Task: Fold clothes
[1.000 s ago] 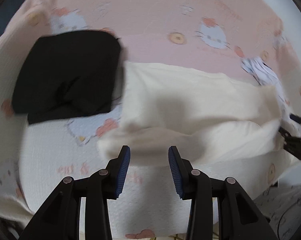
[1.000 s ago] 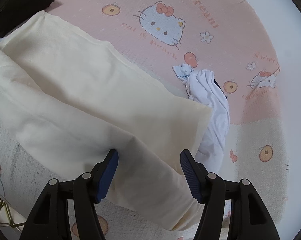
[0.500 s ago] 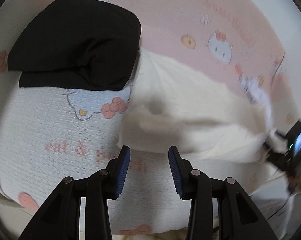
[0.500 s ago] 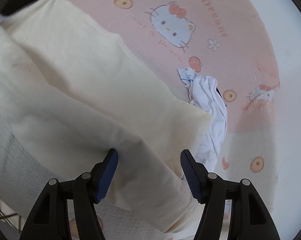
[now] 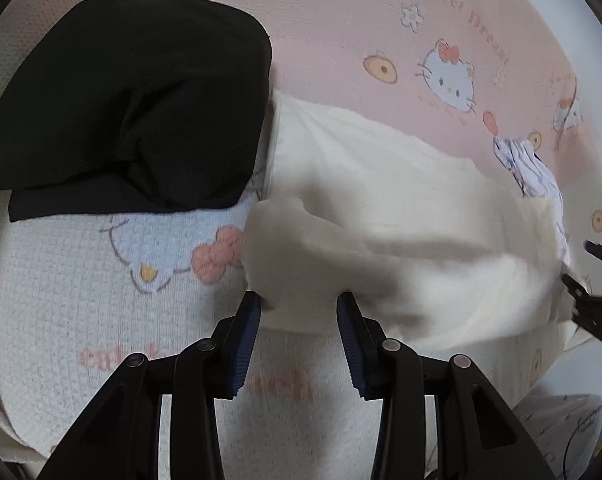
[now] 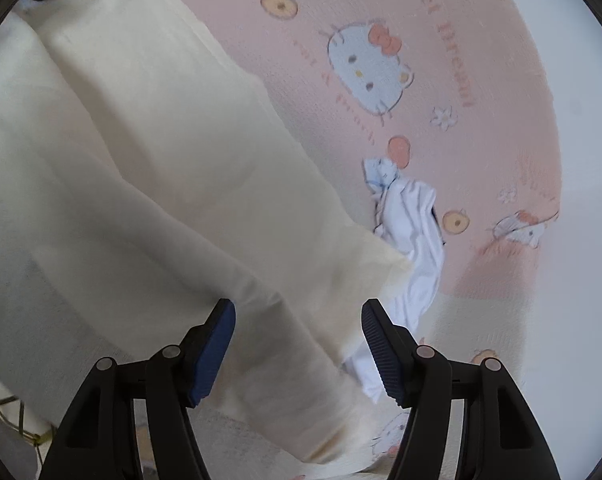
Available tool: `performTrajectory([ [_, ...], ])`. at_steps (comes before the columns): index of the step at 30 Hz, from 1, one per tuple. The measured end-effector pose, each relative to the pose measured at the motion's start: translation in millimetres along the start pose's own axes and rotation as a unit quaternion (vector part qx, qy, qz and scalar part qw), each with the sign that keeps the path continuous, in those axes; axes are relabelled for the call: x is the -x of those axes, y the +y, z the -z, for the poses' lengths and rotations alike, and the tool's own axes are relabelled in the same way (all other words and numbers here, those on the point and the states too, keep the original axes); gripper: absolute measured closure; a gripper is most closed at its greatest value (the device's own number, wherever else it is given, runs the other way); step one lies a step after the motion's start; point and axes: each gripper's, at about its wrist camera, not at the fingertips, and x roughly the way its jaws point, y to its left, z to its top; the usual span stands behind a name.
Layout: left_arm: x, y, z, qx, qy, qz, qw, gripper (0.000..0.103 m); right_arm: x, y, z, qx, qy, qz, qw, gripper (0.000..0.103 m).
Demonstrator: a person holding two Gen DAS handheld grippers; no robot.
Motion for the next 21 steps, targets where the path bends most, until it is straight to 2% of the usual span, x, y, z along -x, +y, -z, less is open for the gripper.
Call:
performTrajectory([
  [2, -5, -1, -5, 0.0, 0.005, -0.008, 1.0, 0.067, 16, -7, 6, -0.008, -0.013, -0.006, 1.0, 0.028],
  [6, -10, -1, -11, 0.0, 0.012, -0.017, 0.9998, 0.067, 29, -24, 31, -0.04, -0.024, -0.021, 0.999, 0.027],
  [9, -13, 1, -11, 0.006, 0.017, -0.016, 0.9997, 0.067, 19, -47, 59, -0.11, -0.003, -0.043, 0.993, 0.027],
  [15, -14, 3, -8, 0.022, 0.018, -0.026, 0.9993, 0.067, -5, -83, 109, -0.27, -0.005, -0.091, 0.958, 0.027],
  [19, -15, 1, -2, 0.045, 0.014, -0.029, 0.9985, 0.067, -13, -76, 127, -0.356, -0.016, -0.121, 0.926, 0.027],
  [21, -15, -3, 0, 0.05, 0.009, -0.042, 0.9978, 0.067, -17, -68, 130, -0.386, -0.018, -0.131, 0.913, 0.027],
])
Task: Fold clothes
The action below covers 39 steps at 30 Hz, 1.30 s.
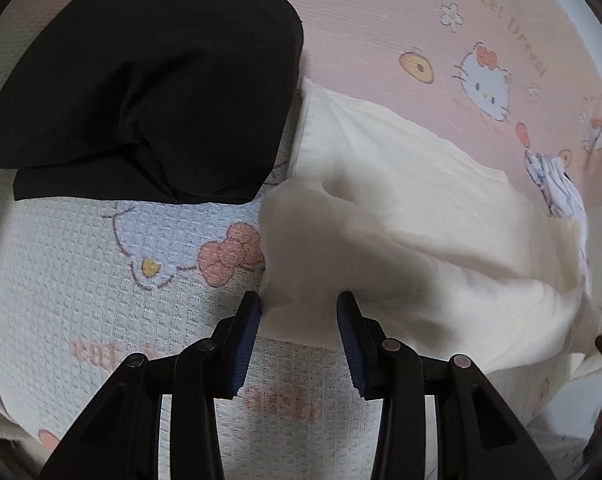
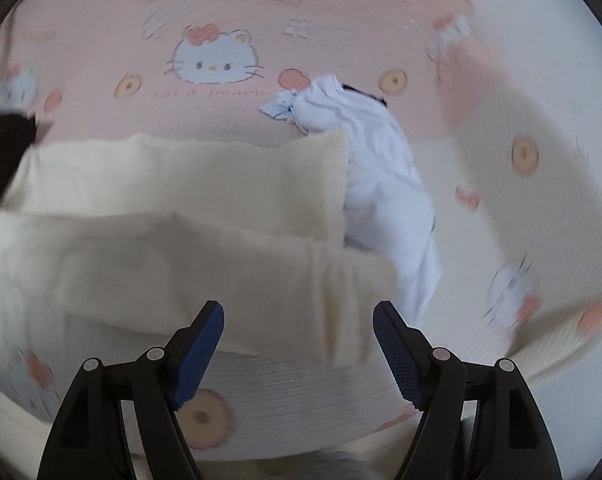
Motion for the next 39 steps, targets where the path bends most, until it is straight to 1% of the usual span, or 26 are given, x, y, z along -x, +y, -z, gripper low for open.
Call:
performTrajectory([
  [2, 4, -3, 3, 0.009, -0.009, -0.011, 0.9999, 0.067, -2, 6, 9, -0.023, -0.01, 0.01, 1.0, 0.027],
  [4, 16, -2, 9, 0.028, -0.029, -0.01, 0.9992, 0.067, 1, 14, 15, -0.04, -0.023, 0.037, 0.998, 0.027],
  [5, 22, -1, 12, 0.037, -0.038, -0.009, 0.9985, 0.067, 6, 20, 19, -0.045, -0.033, 0.035, 0.998, 0.027],
  [6, 28, 1, 17, 0.048, -0.045, -0.002, 0.9978, 0.067, 11, 27, 23, -0.048, -0.042, 0.03, 0.998, 0.027],
  [8, 39, 3, 28, 0.068, -0.052, 0.021, 0.9961, 0.067, 17, 46, 27, -0.043, -0.044, -0.013, 0.998, 0.027],
  [10, 44, 2, 38, 0.075, -0.051, 0.028, 0.9955, 0.067, 15, 63, 27, -0.035, -0.029, -0.046, 0.998, 0.027],
  [11, 46, 1, 47, 0.077, -0.052, 0.029, 0.9953, 0.067, 13, 70, 27, -0.032, -0.029, -0.058, 0.997, 0.027],
  [12, 47, 0, 54, 0.079, -0.052, 0.029, 0.9951, 0.067, 12, 76, 27, -0.027, -0.03, -0.06, 0.997, 0.027],
  [16, 37, -21, 73, 0.05, -0.041, 0.053, 0.9965, 0.067, 0, 101, 26, -0.005, -0.022, -0.067, 0.997, 0.027],
  [18, 28, -35, 76, 0.025, -0.031, 0.042, 0.9983, 0.067, -6, 109, 25, 0.0, -0.018, -0.076, 0.997, 0.027],
  [21, 17, -52, 71, -0.003, -0.029, 0.047, 0.9985, 0.067, -11, 120, 22, 0.007, -0.022, -0.091, 0.996, 0.027],
  [23, 12, -62, 66, -0.017, -0.033, 0.043, 0.9984, 0.067, -10, 127, 19, 0.017, -0.037, -0.077, 0.996, 0.027],
  [24, 10, -62, 60, -0.019, -0.033, 0.039, 0.9985, 0.067, -13, 128, 16, 0.015, -0.038, -0.076, 0.996, 0.027],
  [27, 4, -63, 41, -0.022, -0.027, 0.038, 0.9987, 0.067, -29, 126, 4, 0.003, -0.019, -0.089, 0.996, 0.027],
  [30, -9, -69, 23, -0.015, -0.028, 0.042, 0.9986, 0.067, -53, 126, -13, -0.003, 0.009, -0.091, 0.996, 0.027],
  [33, -27, -69, 12, -0.003, 0.002, 0.033, 0.9995, 0.066, -76, 132, -28, 0.008, 0.038, -0.08, 0.996, 0.026],
  [37, -39, -72, 9, -0.015, 0.024, -0.006, 0.9996, 0.066, -95, 147, -41, 0.041, 0.069, -0.046, 0.996, 0.019],
  [38, -40, -80, 11, -0.036, 0.024, -0.028, 0.9987, 0.066, -98, 146, -43, 0.035, 0.077, -0.047, 0.995, 0.019],
  [39, -40, -85, 14, -0.047, 0.018, -0.041, 0.9979, 0.065, -100, 146, -46, 0.028, 0.085, -0.049, 0.995, 0.017],
])
